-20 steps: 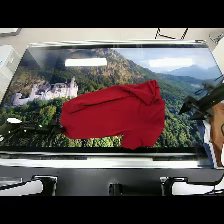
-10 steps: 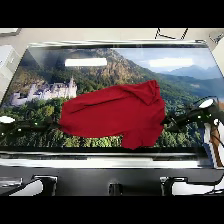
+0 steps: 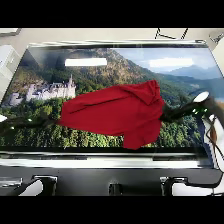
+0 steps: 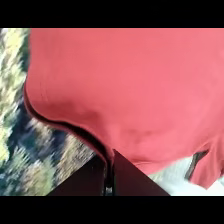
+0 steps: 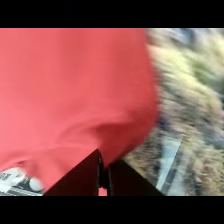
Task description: Fold the clothes and pants, and hang the long-sleeved shirts on hangers.
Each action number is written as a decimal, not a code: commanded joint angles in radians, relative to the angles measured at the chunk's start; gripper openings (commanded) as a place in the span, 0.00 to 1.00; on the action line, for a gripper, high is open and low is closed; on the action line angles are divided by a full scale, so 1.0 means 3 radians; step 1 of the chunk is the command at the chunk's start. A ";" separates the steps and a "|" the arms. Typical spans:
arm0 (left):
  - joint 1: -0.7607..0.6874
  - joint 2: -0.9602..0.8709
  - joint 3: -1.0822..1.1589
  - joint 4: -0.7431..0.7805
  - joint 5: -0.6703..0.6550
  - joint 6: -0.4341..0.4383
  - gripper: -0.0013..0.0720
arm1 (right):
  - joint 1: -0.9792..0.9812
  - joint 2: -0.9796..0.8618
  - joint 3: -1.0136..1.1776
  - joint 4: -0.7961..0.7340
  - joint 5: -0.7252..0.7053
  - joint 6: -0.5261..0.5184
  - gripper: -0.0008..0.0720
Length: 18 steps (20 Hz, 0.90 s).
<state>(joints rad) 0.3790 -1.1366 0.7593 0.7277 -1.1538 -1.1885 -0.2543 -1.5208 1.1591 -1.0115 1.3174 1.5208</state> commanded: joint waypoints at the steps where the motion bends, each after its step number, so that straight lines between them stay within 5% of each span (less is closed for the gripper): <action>1: 0.0003 0.0496 0.0643 -0.0010 0.0108 -0.0003 0.05 | 0.0004 0.0395 0.1053 -0.0006 0.0169 -0.0215 0.06; 7: 0.0003 0.1303 0.2987 0.0056 0.1185 -0.0120 0.05 | 0.0004 0.1439 0.3178 -0.0525 -0.0809 -0.0233 0.06; 11: 0.0003 0.1610 0.3450 0.0057 0.1307 -0.0174 0.05 | 0.0004 0.2134 0.3168 -0.0801 -0.0749 -0.0221 0.06; 18: 0.0003 0.1709 0.3562 0.0117 0.1424 -0.0179 0.05 | 0.0004 0.2494 0.3168 -0.1034 -0.0835 -0.0184 0.06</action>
<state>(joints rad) 0.3794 -0.6319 1.8076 0.7490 -0.7364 -1.2396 -0.2539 -0.8093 2.1036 -1.2732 1.0863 1.4532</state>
